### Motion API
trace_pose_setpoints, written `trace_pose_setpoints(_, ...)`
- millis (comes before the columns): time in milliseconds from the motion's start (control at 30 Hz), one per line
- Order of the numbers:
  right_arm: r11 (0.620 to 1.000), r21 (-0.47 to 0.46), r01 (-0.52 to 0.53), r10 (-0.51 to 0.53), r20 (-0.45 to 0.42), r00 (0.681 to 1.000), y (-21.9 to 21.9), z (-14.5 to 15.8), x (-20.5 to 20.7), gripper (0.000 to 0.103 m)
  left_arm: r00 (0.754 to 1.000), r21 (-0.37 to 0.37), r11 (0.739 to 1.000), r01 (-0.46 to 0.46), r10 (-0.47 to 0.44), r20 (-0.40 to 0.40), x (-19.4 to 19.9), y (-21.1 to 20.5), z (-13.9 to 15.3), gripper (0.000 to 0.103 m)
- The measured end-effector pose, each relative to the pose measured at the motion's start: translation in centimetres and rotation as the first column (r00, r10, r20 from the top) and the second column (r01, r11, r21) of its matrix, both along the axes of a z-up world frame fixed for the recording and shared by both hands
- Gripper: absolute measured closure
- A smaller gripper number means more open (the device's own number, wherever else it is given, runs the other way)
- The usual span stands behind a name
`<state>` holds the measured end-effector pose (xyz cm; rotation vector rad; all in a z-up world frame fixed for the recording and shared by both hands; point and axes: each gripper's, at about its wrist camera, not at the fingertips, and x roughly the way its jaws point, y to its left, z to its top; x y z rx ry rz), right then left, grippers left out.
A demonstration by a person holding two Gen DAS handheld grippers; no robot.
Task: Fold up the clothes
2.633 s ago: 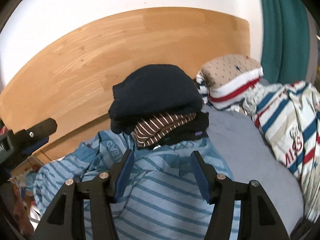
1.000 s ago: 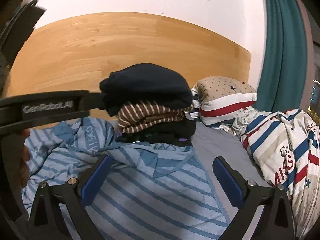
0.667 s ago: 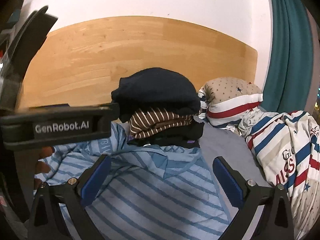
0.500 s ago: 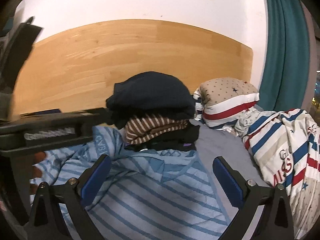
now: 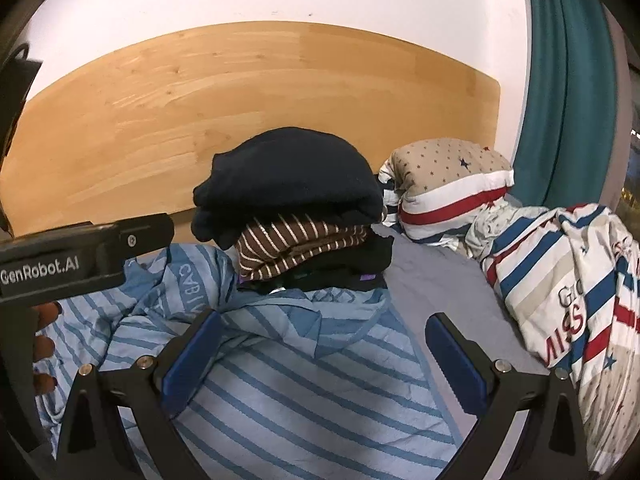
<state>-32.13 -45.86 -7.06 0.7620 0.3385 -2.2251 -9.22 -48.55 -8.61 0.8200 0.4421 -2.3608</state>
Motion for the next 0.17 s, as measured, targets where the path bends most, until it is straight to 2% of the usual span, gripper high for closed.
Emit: trace_pose_setpoints(167,1.000,-0.013,0.017,-0.017,0.004,1.000,0.45,0.43,-0.55,0.000,1.000,0.001,1.000,-0.013,0.013,0.004,0.17,0.40,-0.04,0.000)
